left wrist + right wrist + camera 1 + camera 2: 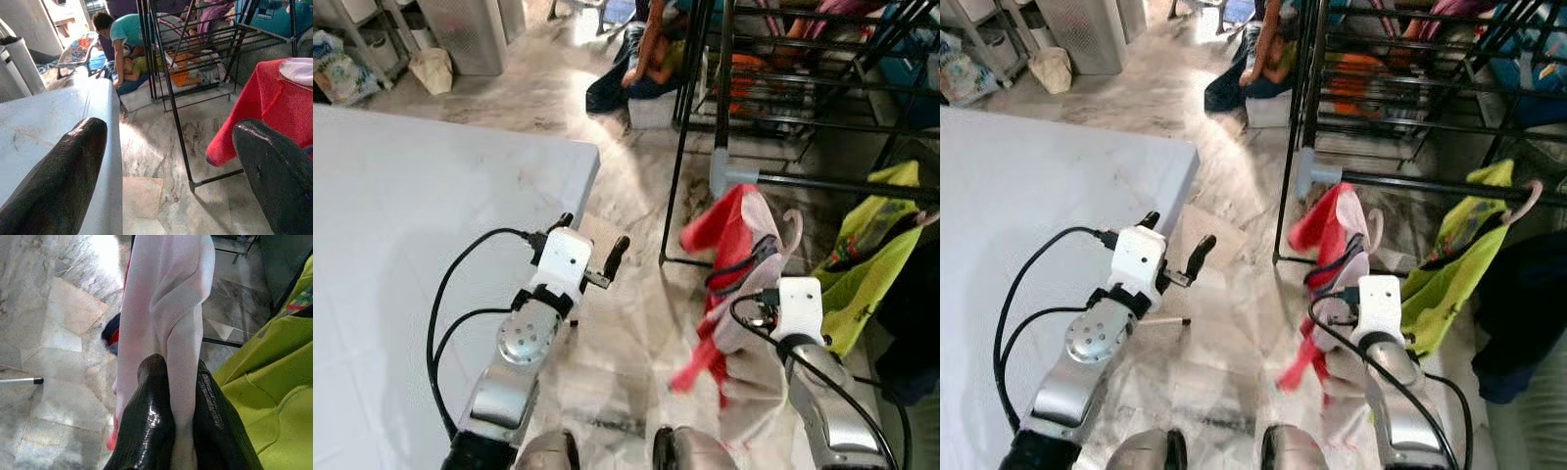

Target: Hang hanger

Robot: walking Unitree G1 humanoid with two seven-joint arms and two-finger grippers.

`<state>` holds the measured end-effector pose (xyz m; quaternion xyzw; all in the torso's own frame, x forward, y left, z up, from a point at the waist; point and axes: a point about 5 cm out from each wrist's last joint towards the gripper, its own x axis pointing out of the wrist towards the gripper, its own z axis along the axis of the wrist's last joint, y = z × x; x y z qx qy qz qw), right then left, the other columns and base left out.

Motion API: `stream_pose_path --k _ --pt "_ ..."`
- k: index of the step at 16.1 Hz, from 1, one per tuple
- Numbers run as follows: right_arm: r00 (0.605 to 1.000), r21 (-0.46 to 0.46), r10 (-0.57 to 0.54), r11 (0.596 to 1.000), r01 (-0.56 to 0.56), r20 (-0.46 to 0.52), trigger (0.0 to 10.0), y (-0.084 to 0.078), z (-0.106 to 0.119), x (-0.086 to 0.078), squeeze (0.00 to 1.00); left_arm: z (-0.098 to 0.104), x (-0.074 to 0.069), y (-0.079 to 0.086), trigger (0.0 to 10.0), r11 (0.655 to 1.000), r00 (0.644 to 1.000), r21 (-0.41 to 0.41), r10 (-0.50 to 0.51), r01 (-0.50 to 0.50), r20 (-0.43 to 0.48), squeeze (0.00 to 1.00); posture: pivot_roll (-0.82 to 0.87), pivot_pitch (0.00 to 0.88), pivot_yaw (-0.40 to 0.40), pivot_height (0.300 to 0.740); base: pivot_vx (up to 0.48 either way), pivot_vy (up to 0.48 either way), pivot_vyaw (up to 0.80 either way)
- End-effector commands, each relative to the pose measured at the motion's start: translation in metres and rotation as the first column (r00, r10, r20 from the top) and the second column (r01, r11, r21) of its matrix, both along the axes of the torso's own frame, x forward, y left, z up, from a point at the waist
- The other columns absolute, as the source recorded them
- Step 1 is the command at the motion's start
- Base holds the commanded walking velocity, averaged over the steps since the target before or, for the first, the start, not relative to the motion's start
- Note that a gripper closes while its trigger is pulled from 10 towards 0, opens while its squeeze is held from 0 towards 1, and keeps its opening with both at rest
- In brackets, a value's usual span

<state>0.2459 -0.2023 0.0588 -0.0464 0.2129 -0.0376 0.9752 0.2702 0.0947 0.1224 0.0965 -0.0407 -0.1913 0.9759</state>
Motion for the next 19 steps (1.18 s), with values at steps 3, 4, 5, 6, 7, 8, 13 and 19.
stream_pose_path --k 3,4,5,6,7,8,13,19 --pt "1.000 -0.001 -0.005 1.000 0.005 0.004 10.0 0.000 0.002 0.003 0.00 -0.002 0.000 0.000 10.0 1.000 1.000 0.010 -0.007 0.007 -0.003 0.00 -0.04 0.098 0.001 0.740 -0.281 0.000 0.00" --pt "1.000 -0.001 -0.004 1.000 0.004 0.010 10.0 0.001 0.004 0.005 0.00 -0.002 0.000 0.000 10.0 1.000 1.000 0.009 -0.008 0.008 -0.002 0.00 -0.04 0.098 0.001 0.740 -0.281 0.000 0.00" --pt "1.000 -0.002 -0.002 1.000 0.002 0.014 10.0 0.002 0.004 0.007 0.00 -0.002 -0.001 -0.001 10.0 1.000 1.000 0.010 -0.010 0.010 -0.004 0.00 -0.04 0.099 -0.001 0.740 -0.281 0.000 0.00" --pt "1.000 -0.002 -0.001 1.000 0.001 0.015 10.0 0.002 0.005 0.007 0.00 -0.002 0.000 -0.001 10.0 1.000 1.000 0.010 -0.010 0.010 -0.004 0.00 -0.04 0.106 0.000 0.740 -0.281 0.000 0.00" --pt "1.000 -0.002 -0.002 1.000 0.002 0.020 10.0 0.002 0.006 0.009 0.00 -0.002 0.000 -0.001 10.0 1.000 1.000 0.010 -0.010 0.011 -0.003 0.00 -0.04 0.110 -0.001 0.740 -0.281 0.000 0.00" --pt "1.000 -0.002 -0.003 1.000 0.003 0.024 10.0 0.003 0.007 0.011 0.00 -0.001 0.001 0.000 10.0 1.000 1.000 0.010 -0.006 0.006 -0.001 0.00 -0.04 0.108 -0.002 0.740 -0.255 0.000 0.00" --pt "0.999 -0.059 -0.024 0.998 0.026 0.034 10.0 0.000 0.009 0.013 0.00 0.001 0.000 -0.001 10.0 1.000 1.000 -0.006 -0.012 0.012 0.012 0.00 -0.04 0.110 -0.002 0.740 -0.051 0.000 0.00" --pt "0.999 -0.065 -0.026 0.997 0.028 0.032 10.0 -0.001 0.007 0.015 0.00 0.001 0.001 0.000 10.0 1.000 1.000 -0.002 -0.025 0.025 0.012 0.00 -0.04 0.107 -0.002 0.740 0.000 -0.086 0.00"
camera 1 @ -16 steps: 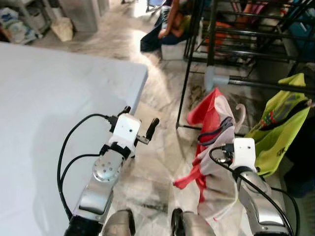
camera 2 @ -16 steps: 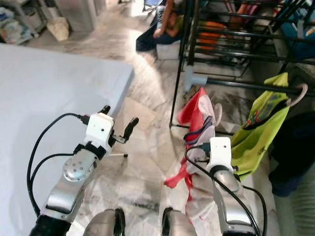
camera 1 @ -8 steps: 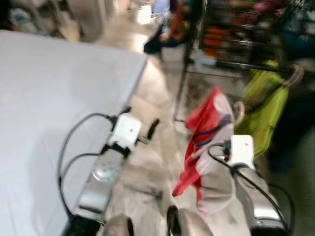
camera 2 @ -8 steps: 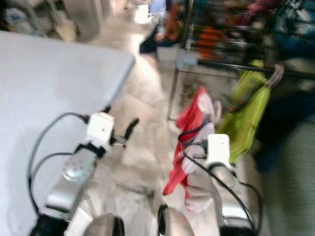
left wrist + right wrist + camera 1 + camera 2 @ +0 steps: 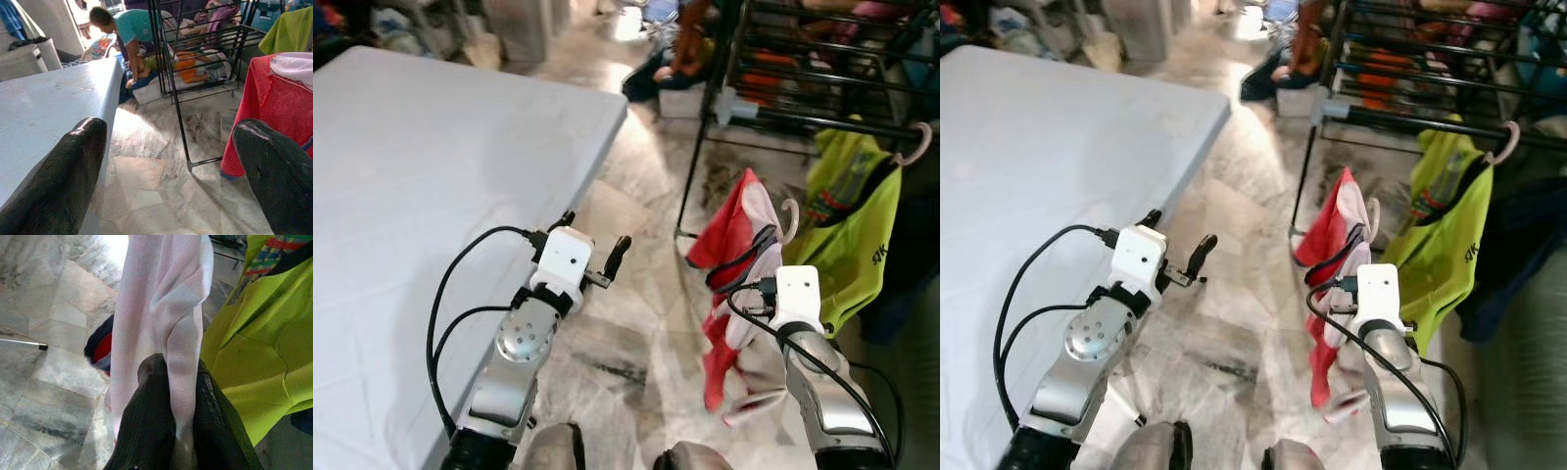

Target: Hang hanger

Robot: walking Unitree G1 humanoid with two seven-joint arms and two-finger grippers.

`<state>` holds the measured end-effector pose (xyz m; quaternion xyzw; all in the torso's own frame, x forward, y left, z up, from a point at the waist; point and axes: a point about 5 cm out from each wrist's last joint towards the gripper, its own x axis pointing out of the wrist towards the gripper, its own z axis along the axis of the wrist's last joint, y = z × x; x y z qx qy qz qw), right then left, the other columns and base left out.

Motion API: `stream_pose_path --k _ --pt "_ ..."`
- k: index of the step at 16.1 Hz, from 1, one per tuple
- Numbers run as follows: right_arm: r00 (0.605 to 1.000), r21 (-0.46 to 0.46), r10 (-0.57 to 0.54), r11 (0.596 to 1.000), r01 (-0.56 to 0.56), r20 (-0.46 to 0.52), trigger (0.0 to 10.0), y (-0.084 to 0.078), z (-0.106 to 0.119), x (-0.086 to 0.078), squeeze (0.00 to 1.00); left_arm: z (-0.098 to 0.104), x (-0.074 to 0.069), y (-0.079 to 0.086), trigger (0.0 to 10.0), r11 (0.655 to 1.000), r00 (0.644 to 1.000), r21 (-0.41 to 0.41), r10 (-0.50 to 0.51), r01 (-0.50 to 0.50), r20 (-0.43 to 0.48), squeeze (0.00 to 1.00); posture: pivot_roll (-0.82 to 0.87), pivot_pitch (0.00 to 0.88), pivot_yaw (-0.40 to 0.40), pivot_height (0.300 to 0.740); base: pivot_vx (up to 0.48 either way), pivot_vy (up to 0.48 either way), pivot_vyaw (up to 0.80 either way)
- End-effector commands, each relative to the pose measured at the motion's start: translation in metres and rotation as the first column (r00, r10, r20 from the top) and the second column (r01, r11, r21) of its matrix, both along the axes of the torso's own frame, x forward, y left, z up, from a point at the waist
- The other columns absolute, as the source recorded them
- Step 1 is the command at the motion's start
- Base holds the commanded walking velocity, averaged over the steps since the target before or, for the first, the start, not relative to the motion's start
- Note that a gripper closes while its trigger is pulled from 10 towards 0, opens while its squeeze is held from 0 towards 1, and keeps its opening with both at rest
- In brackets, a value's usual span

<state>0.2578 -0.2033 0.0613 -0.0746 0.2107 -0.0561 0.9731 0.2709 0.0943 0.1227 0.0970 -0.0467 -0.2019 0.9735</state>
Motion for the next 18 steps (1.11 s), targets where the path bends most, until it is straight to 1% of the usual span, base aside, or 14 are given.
stream_pose_path --k 1,7,10,11,13,14,15,16,17,18 --pt "1.000 -0.003 -0.001 1.000 0.001 0.026 10.0 0.000 0.004 0.003 0.00 0.001 -0.001 0.000 10.0 1.000 1.000 -0.001 -0.002 0.002 0.002 0.00 -0.04 0.105 -0.004 0.740 0.000 -0.262 0.00" --pt "1.000 0.003 0.011 1.000 -0.011 0.027 10.0 0.002 0.005 0.005 0.00 -0.001 -0.002 -0.001 10.0 1.000 1.000 0.002 -0.007 0.007 -0.001 0.00 -0.04 0.103 -0.006 0.740 0.000 -0.295 0.00" --pt "1.000 -0.012 0.013 1.000 -0.012 0.028 10.0 0.000 0.006 0.007 0.00 -0.002 -0.002 -0.001 10.0 1.000 1.000 0.003 -0.006 0.006 -0.005 0.00 -0.04 0.097 -0.010 0.740 0.000 -0.296 0.00" --pt "0.999 -0.022 0.018 1.000 -0.017 0.036 10.0 -0.001 0.007 0.008 0.00 -0.002 -0.002 -0.001 10.0 1.000 1.000 0.004 -0.004 0.004 -0.005 0.00 -0.04 0.097 -0.010 0.740 0.000 -0.300 0.00" --pt "0.998 -0.018 0.018 1.000 -0.017 0.067 10.0 -0.010 0.014 0.018 0.00 -0.003 -0.001 0.000 10.0 1.000 1.000 0.011 0.001 -0.001 -0.006 0.00 -0.04 0.105 -0.003 0.740 0.000 -0.292 0.00" --pt "0.997 -0.028 0.047 0.999 -0.045 0.064 10.0 -0.012 0.017 0.022 0.00 -0.003 -0.001 0.002 10.0 1.000 1.000 0.001 0.021 -0.021 -0.014 0.00 -0.04 0.105 -0.003 0.740 0.000 0.000 0.00" --pt "0.995 -0.010 0.074 0.997 -0.074 0.059 10.0 -0.010 0.017 0.025 0.00 -0.005 -0.001 0.004 10.0 0.999 0.999 0.001 0.033 -0.033 -0.022 0.00 -0.04 0.097 0.003 0.740 0.000 0.000 0.00" --pt "0.987 -0.011 0.149 0.989 -0.149 0.062 10.0 -0.004 0.019 0.028 0.00 -0.007 -0.001 0.007 10.0 0.999 0.998 0.006 0.053 -0.053 -0.033 0.00 -0.05 0.101 0.014 0.740 0.000 0.000 0.00" --pt "0.970 -0.042 0.234 0.972 -0.231 0.064 10.0 0.001 0.020 0.029 0.00 -0.009 -0.002 0.010 10.0 0.998 0.997 0.010 0.068 -0.067 -0.047 0.00 -0.05 0.101 0.014 0.740 0.000 0.000 0.00" --pt "0.961 -0.046 0.271 0.962 -0.269 0.056 10.0 0.004 0.019 0.030 0.00 -0.011 -0.003 0.012 10.0 0.998 0.996 0.013 0.065 -0.065 -0.058 0.00 -0.05 0.096 0.017 0.740 0.000 0.000 0.80"
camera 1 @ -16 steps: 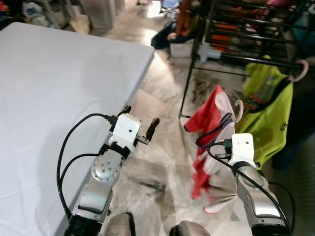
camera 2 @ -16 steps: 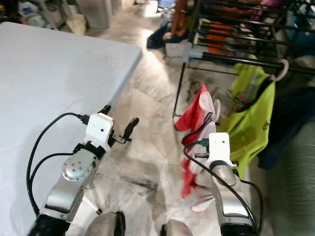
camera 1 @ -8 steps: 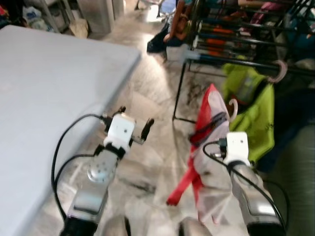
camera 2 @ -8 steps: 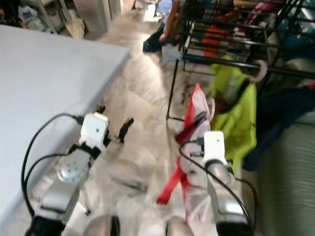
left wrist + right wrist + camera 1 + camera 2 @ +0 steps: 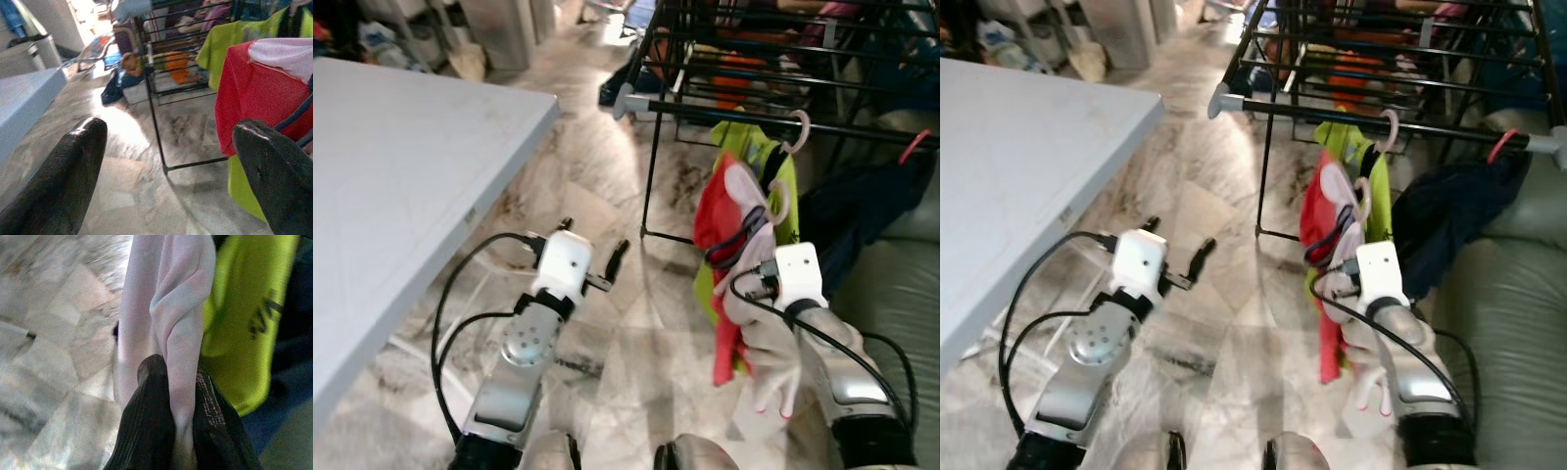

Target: Hang hanger

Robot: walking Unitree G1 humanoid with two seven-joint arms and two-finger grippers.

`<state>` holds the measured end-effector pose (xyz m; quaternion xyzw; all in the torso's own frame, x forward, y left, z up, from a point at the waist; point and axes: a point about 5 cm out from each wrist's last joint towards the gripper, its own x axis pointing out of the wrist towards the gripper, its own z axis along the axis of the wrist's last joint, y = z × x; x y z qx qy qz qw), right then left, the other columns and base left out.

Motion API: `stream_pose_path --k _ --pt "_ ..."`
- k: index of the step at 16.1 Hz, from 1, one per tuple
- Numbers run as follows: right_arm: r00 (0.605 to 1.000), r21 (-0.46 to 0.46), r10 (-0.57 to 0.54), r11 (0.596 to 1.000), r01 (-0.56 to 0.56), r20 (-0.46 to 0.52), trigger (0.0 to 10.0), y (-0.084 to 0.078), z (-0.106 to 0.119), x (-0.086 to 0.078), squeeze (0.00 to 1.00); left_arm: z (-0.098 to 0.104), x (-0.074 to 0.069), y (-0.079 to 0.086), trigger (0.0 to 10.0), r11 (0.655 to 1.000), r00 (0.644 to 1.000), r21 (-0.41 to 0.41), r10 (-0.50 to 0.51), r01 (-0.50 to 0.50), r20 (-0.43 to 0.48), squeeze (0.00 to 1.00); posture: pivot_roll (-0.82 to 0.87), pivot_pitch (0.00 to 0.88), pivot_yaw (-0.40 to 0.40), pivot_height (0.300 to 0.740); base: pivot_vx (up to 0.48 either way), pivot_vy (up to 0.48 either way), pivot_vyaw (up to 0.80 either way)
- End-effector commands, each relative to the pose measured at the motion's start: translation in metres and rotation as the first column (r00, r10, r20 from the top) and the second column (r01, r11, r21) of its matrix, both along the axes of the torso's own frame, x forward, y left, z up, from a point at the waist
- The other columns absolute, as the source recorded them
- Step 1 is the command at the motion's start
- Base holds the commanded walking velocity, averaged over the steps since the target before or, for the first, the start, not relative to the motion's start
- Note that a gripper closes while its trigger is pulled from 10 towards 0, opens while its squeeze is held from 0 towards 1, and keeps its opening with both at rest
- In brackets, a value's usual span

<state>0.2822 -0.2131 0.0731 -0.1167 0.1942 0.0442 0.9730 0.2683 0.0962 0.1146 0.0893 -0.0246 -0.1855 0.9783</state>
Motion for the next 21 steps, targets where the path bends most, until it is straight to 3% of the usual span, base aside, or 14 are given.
stream_pose_path --k 1,3,6,9,12,15,18,21 --pt "0.997 0.027 0.078 0.997 -0.079 0.028 10.0 0.015 0.005 0.006 0.00 -0.005 -0.001 0.013 10.0 0.999 0.998 0.007 0.043 -0.043 -0.034 0.00 -0.05 0.093 0.018 0.740 0.000 0.000 0.80" --pt "0.989 0.028 0.139 0.990 -0.140 0.041 10.0 0.018 0.006 0.006 0.00 -0.005 -0.002 0.014 10.0 0.998 0.996 -0.040 0.038 -0.042 -0.075 0.00 -0.06 0.088 0.019 0.740 0.000 0.000 0.80" --pt "0.991 0.086 0.115 0.989 -0.121 0.073 10.0 0.022 0.005 -0.002 0.00 -0.008 -0.005 0.024 10.0 0.992 0.989 -0.007 0.127 -0.127 -0.076 0.00 -0.05 0.077 0.013 0.740 0.000 0.000 0.80" --pt "0.981 0.102 0.125 0.985 -0.141 0.148 10.0 0.038 0.007 -0.011 0.00 -0.013 -0.012 0.027 10.0 0.995 0.990 0.021 0.103 -0.102 -0.100 0.00 -0.04 0.075 0.022 0.740 0.000 0.000 0.80" --pt "0.967 0.101 0.161 0.978 -0.183 0.196 10.0 0.050 0.014 -0.012 0.00 -0.013 -0.008 0.021 10.0 0.996 0.993 0.049 0.075 -0.071 -0.088 0.00 -0.05 0.077 0.026 0.740 0.000 0.000 0.80" --pt "0.947 0.122 0.233 0.957 -0.265 0.222 10.0 0.052 0.021 -0.011 0.00 -0.012 -0.005 0.016 10.0 0.998 0.996 0.065 0.026 -0.020 -0.091 0.00 -0.06 0.073 0.019 0.740 0.000 0.000 0.80" --pt "0.942 0.121 0.221 0.959 -0.257 0.251 10.0 0.043 0.032 -0.001 0.00 -0.016 -0.005 0.015 10.0 0.997 0.994 0.072 0.005 0.003 -0.108 0.00 -0.05 0.070 0.009 0.740 0.000 0.000 0.80" --pt "0.937 0.136 0.213 0.957 -0.258 0.277 10.0 0.045 0.038 0.003 0.00 -0.016 -0.004 0.013 10.0 0.996 0.995 0.088 0.007 0.003 -0.103 0.00 -0.05 0.077 0.010 0.740 0.000 0.000 0.80"
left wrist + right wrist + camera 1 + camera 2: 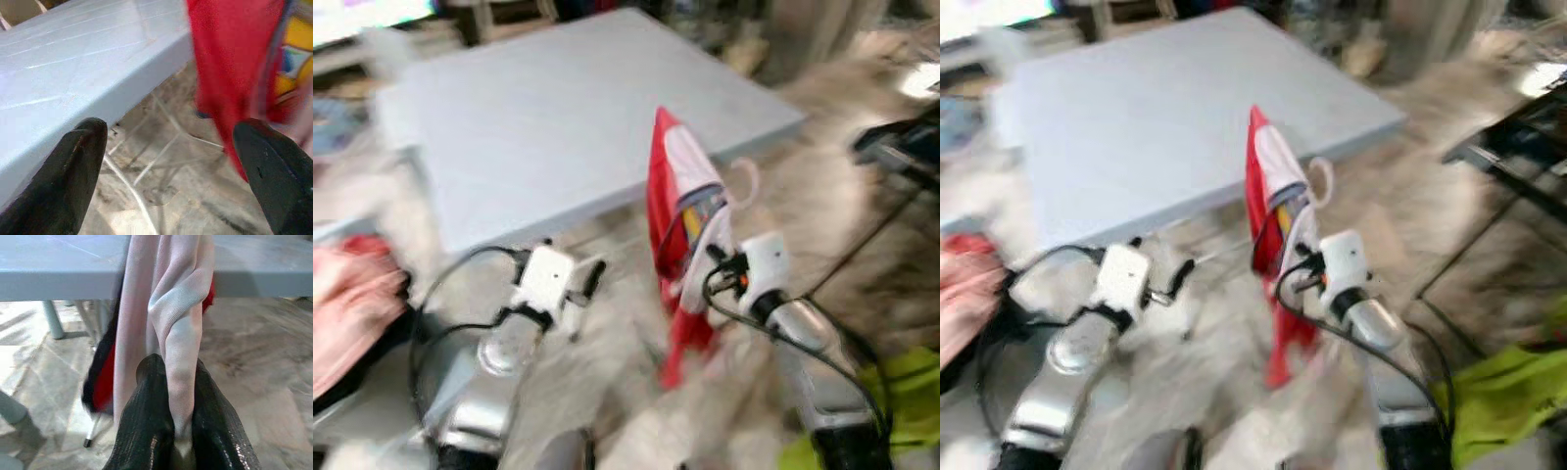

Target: Hang hanger

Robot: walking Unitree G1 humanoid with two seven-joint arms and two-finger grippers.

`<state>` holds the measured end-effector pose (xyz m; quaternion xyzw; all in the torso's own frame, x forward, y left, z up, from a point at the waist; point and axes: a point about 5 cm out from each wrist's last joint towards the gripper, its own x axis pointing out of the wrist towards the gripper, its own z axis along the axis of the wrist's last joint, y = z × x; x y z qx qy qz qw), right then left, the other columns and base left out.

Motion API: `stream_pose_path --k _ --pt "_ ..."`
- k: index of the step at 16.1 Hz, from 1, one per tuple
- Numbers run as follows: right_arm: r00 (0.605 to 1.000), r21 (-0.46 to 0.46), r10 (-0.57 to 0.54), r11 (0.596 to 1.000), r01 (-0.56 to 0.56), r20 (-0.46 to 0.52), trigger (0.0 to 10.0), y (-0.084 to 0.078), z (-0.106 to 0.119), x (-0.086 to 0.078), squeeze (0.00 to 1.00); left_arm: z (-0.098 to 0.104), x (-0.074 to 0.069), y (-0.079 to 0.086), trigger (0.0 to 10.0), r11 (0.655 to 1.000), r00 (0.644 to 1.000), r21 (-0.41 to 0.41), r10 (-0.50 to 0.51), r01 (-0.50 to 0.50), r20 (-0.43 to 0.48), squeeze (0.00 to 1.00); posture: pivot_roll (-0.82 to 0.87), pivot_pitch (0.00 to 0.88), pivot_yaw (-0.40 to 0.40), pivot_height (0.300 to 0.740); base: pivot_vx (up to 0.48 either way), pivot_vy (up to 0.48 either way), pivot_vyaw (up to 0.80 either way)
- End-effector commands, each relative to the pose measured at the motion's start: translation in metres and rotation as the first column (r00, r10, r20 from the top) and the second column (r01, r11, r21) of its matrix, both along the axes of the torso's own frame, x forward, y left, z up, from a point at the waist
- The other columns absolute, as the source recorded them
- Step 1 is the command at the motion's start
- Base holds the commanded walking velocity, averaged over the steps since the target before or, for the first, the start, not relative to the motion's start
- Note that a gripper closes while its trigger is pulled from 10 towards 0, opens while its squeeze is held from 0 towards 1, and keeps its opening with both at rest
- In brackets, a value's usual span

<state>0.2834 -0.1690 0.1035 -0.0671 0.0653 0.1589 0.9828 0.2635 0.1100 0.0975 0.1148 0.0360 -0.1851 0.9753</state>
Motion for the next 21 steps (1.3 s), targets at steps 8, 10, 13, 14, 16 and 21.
stream_pose_path --k 8,10,13,14,16,21 --pt "0.999 0.068 -0.047 0.997 0.045 0.022 10.0 0.000 0.004 -0.001 0.00 0.007 0.004 -0.005 10.0 1.000 0.999 -0.003 -0.002 0.002 0.047 0.00 -0.06 0.086 0.014 0.740 0.000 0.000 0.43" --pt "0.999 0.064 -0.046 0.997 0.045 0.019 10.0 0.001 0.004 -0.001 0.00 0.007 0.004 -0.005 10.0 1.000 0.999 -0.005 -0.004 0.005 0.050 0.00 -0.06 0.086 0.014 0.740 -0.264 0.000 0.00" --pt "0.999 0.022 -0.043 0.999 0.043 0.023 10.0 0.003 0.002 -0.002 0.00 0.007 0.003 -0.006 10.0 1.000 0.999 -0.008 -0.006 0.007 0.052 0.00 -0.05 0.086 0.013 0.740 -0.178 0.000 0.00" --pt "0.998 -0.034 -0.040 0.999 0.041 0.048 10.0 0.004 0.002 -0.001 0.00 0.007 0.003 -0.007 10.0 1.000 0.999 -0.017 -0.005 0.006 0.050 0.00 -0.05 0.087 0.014 0.740 0.000 0.000 0.00" --pt "1.000 -0.002 -0.008 1.000 0.008 0.025 10.0 0.006 -0.001 -0.002 0.00 0.008 0.003 -0.007 10.0 1.000 0.998 -0.019 -0.004 0.005 0.058 0.00 -0.05 0.087 0.014 0.740 0.000 0.000 0.00" --pt "1.000 -0.051 0.016 0.999 -0.014 0.023 10.0 0.007 -0.001 -0.002 0.00 0.008 0.004 -0.009 10.0 0.998 1.000 -0.063 0.014 -0.012 0.028 0.00 -0.06 0.085 0.009 0.740 0.000 0.288 0.00"
